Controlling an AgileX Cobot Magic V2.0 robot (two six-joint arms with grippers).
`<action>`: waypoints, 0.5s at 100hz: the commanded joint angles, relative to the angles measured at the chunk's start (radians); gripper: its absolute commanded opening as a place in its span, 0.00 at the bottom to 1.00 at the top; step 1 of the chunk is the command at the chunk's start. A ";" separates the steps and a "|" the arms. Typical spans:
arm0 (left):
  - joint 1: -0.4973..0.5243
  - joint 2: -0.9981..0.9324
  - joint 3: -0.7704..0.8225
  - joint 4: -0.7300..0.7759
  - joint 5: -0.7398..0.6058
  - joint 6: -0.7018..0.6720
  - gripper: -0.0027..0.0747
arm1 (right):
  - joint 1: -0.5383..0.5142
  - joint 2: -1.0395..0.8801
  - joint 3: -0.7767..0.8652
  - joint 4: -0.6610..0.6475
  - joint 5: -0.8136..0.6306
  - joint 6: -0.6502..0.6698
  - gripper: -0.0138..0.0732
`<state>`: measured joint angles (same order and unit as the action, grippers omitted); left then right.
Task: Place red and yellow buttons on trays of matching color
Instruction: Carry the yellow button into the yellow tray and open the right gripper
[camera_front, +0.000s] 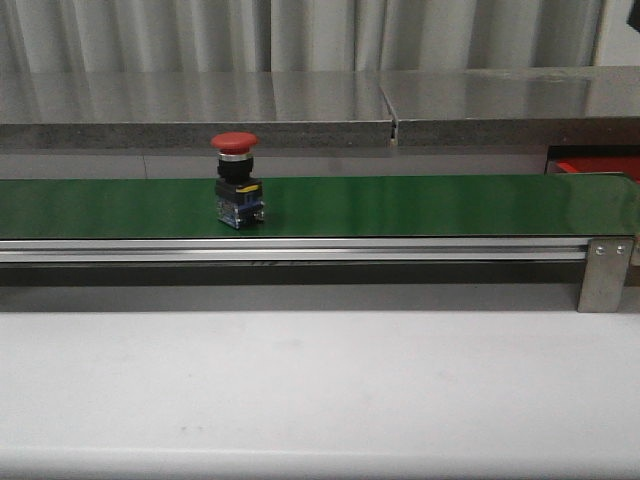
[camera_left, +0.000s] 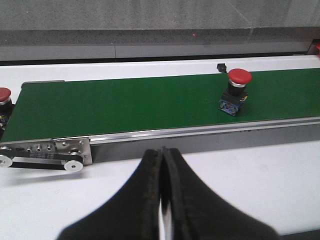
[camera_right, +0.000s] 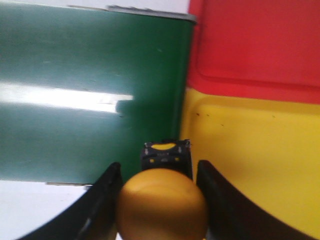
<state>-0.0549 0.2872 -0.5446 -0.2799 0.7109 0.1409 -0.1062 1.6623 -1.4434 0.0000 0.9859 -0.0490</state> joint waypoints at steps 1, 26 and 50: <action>-0.007 0.009 -0.027 -0.020 -0.075 -0.009 0.01 | -0.062 -0.054 0.000 0.025 -0.071 0.000 0.36; -0.007 0.009 -0.027 -0.020 -0.075 -0.009 0.01 | -0.186 -0.019 0.077 0.105 -0.154 0.000 0.36; -0.007 0.009 -0.027 -0.020 -0.075 -0.009 0.01 | -0.187 0.024 0.138 0.109 -0.284 0.000 0.36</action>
<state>-0.0549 0.2872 -0.5446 -0.2799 0.7109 0.1409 -0.2886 1.7151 -1.2895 0.0997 0.7792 -0.0468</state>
